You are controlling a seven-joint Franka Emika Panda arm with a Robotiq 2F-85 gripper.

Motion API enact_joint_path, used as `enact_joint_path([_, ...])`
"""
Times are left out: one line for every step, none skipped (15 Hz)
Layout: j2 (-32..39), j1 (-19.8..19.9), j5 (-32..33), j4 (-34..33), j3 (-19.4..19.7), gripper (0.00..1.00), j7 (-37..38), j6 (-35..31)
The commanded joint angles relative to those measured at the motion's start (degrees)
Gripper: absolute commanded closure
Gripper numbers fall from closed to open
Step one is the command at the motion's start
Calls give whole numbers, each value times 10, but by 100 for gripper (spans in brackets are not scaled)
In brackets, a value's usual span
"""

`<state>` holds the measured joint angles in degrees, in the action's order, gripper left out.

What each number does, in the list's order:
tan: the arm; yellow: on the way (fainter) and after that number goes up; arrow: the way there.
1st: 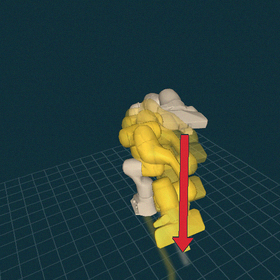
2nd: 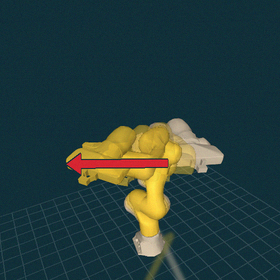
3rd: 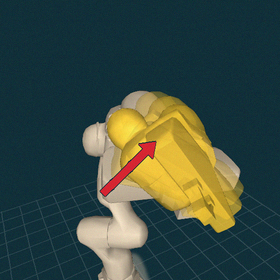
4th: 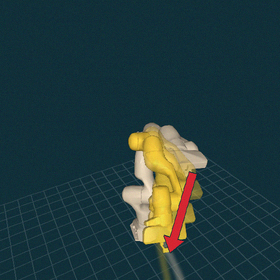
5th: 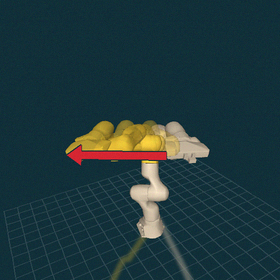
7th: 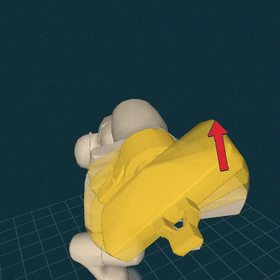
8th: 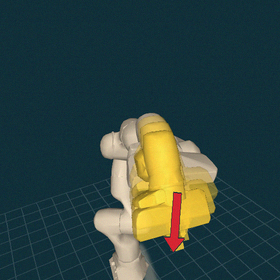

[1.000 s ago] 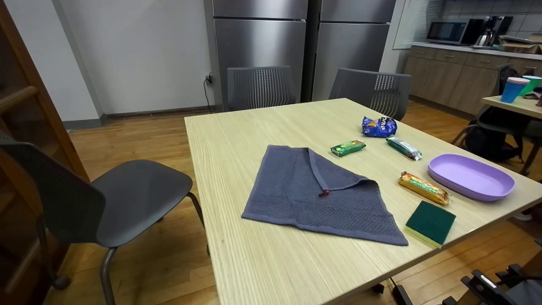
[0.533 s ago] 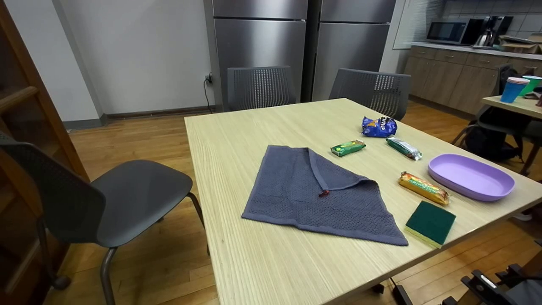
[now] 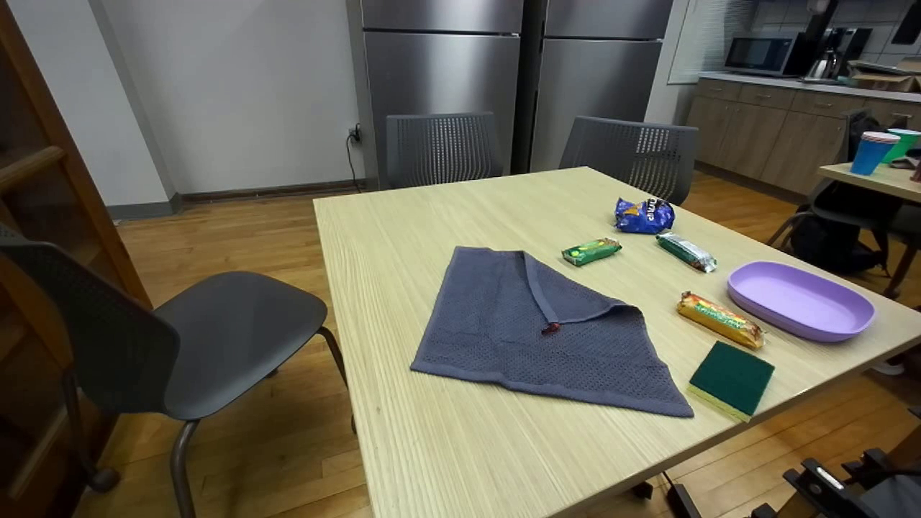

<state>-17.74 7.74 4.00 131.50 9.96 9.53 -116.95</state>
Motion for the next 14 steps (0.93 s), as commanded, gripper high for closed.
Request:
enact_joint_path([11, 12, -4, -6, -7, 0, -2, -1])
enact_joint_path([19, 13, -3, -9, -6, 0, -1, -1])
enact_joint_path([22, 13, -3, -9, -6, 0, -1, -1])
enact_joint_path([22, 13, -3, -9, -6, 0, -1, -1])
enact_joint_path([21, 13, -3, -9, -7, 0, -1, -1])
enact_joint_path([21, 13, -3, -9, -7, 0, -1, -1])
enact_joint_path([21, 13, -3, -9, -7, 0, -1, -1])
enact_joint_path([21, 13, -3, -9, -7, 0, -1, -1])
enact_joint_path([21, 13, -3, -9, -7, 0, -1, -1])
enact_joint_path([21, 13, -3, -9, -7, 0, -1, -1])
enact_joint_path([21, 13, -3, -9, -7, 0, -1, -1])
enact_joint_path([21, 13, -3, -9, -7, 0, -1, -1])
enact_joint_path([21, 13, -3, -9, -7, 0, -1, -1])
enact_joint_path([21, 13, -3, -9, -7, 0, -1, -1])
